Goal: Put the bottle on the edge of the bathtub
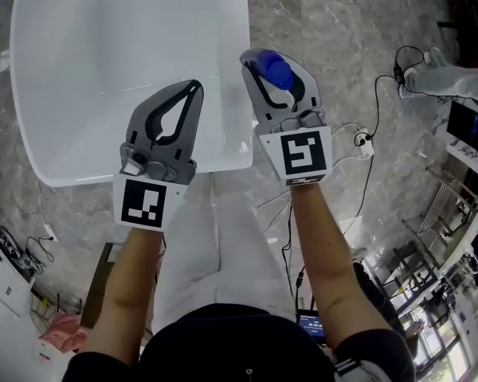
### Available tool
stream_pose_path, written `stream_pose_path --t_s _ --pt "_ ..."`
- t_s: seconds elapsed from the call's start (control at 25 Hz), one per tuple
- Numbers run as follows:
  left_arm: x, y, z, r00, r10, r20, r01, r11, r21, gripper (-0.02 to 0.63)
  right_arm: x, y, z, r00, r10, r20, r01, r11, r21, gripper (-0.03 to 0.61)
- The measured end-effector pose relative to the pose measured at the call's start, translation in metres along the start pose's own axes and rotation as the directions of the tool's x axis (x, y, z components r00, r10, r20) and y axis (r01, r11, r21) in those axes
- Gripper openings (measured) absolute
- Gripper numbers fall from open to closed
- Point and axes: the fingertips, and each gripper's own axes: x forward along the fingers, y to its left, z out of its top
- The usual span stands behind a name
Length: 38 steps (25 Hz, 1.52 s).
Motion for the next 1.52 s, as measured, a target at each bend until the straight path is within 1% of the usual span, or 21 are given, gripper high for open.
stream_pose_path --t_s 0.32,0.48,0.64,1.32,1.52 --pt "0.004 -0.003 -0.005 1.000 -0.023 -0.005 0.023 1.000 -0.006 0.003 0.012 0.001 -0.012 1.000 0.015 -0.002 -0.015 0.999 -0.029 0.155" --pt "0.002 -0.004 -0.010 0.999 -0.035 -0.021 0.035 0.999 -0.002 0.003 0.019 0.005 -0.019 0.999 0.034 -0.006 -0.034 0.999 -0.039 0.155" --pt "0.000 0.000 -0.013 0.999 -0.033 -0.026 0.033 0.999 0.000 0.003 0.026 0.010 -0.025 0.999 0.051 -0.018 -0.052 0.997 -0.053 0.155" --pt "0.001 0.004 -0.017 0.999 -0.033 -0.042 0.033 0.999 -0.003 0.003 0.041 0.012 -0.050 0.995 0.078 -0.064 -0.082 0.995 -0.051 0.155" --pt "0.001 0.003 -0.020 0.998 -0.036 -0.048 0.036 0.999 -0.004 0.003 0.042 0.012 -0.052 0.995 0.082 -0.062 -0.084 0.996 -0.041 0.155"
